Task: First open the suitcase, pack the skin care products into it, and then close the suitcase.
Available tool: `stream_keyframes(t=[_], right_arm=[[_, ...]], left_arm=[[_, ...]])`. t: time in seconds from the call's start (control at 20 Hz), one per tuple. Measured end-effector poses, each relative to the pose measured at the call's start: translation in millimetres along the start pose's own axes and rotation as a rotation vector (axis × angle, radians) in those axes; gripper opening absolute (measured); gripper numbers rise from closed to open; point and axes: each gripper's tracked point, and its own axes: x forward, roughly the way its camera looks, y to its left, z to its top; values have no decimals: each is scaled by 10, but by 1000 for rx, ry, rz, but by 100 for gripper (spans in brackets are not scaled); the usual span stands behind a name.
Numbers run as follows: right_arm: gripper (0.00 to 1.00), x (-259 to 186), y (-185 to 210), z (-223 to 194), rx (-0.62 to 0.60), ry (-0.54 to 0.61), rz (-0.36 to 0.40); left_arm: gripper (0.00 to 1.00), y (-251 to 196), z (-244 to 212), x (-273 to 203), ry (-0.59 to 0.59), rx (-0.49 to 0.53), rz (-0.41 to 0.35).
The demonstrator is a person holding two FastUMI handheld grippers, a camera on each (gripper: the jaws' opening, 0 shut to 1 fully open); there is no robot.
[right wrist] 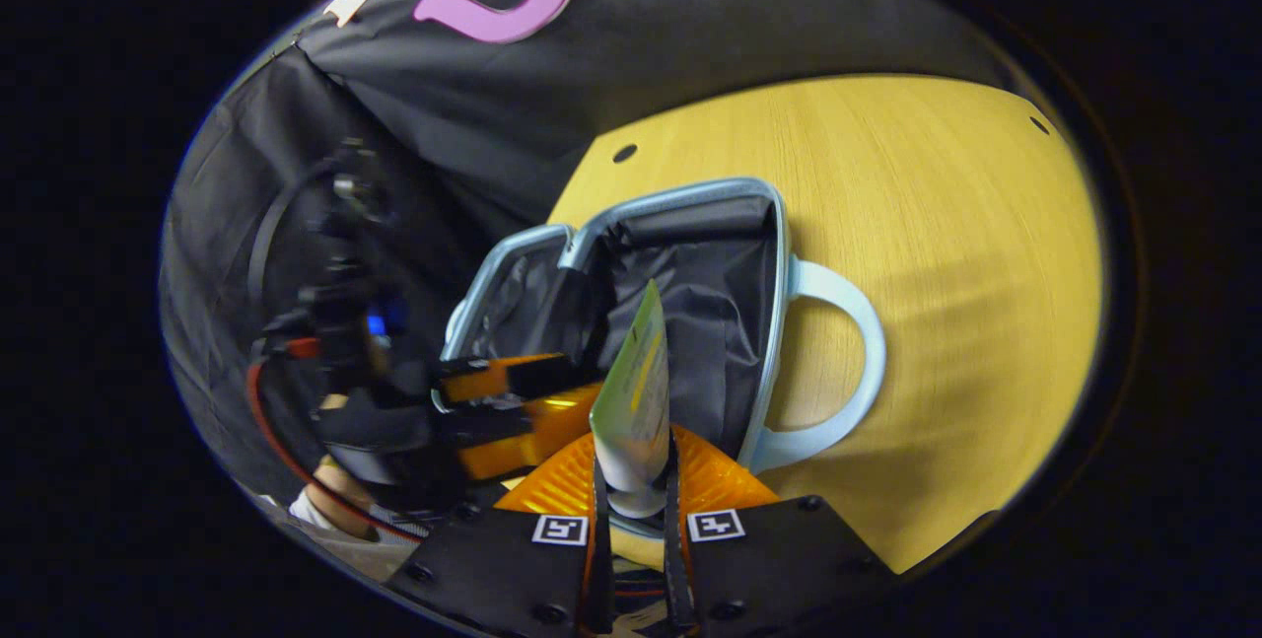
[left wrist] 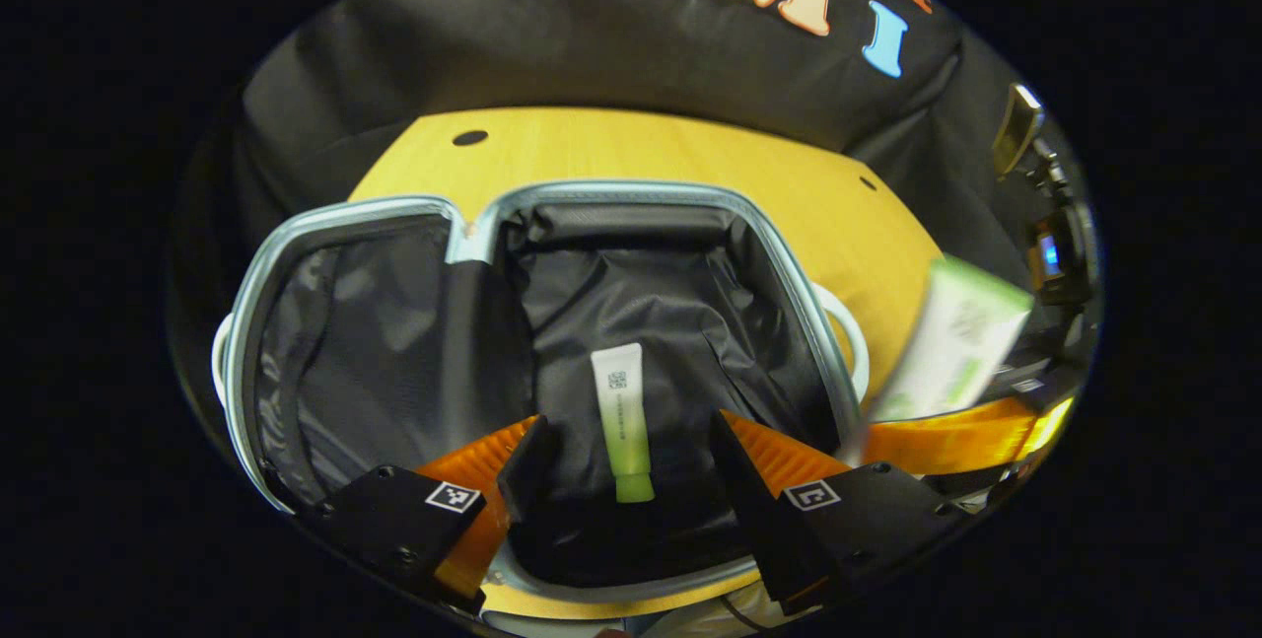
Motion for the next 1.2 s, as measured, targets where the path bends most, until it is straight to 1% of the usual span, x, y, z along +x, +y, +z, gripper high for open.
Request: stream_keyframes(t=[0.1,0.15,0.25,0.3,0.35,0.45,0.5,0.55,0.7,0.75,0.8,0.85,0.9,1.0,1.1,1.2], right_arm=[[22,157,41,-100,-6,38,-60],[23,186,79,-125,2,49,-72],[28,181,94,-69,38,41,-72],[32,135,73,-8,57,30,-73],[28,140,106,44,77,17,-64],[63,145,266,190,124,-35,-23],[81,128,299,331,124,-93,-12],[99,-28,285,512,105,-163,-14],[97,-325,184,909,73,-351,-39],[91,-456,114,1033,68,-407,-59],[91,-600,24,1159,62,-464,-83],[97,-743,-95,1257,58,-511,-119],[97,-875,-220,1321,58,-546,-159],[97,-1141,-463,1396,63,-589,-231],[98,-1363,-669,1420,64,-616,-295],[97,-1491,-776,1391,59,-628,-332]], left_arm=[[94,267,94,-236,-66,-28,28],[92,415,155,-334,-93,-37,49],[95,714,248,-541,-153,-54,109],[95,877,291,-644,-184,-68,138],[95,1048,340,-755,-214,-86,172],[95,1461,386,-932,-259,-126,247],[95,1660,390,-1006,-274,-152,278],[95,1878,380,-1085,-282,-181,312],[95,2597,383,-1248,-289,-242,431],[95,2794,370,-1279,-286,-258,458],[95,2969,327,-1295,-290,-278,482],[95,3126,329,-1258,-294,-288,495],[95,3304,334,-1194,-287,-299,494],[95,3558,191,-917,-197,-325,474],[95,3687,-48,-571,-106,-361,448],[93,3833,-244,-363,-31,-407,433]])
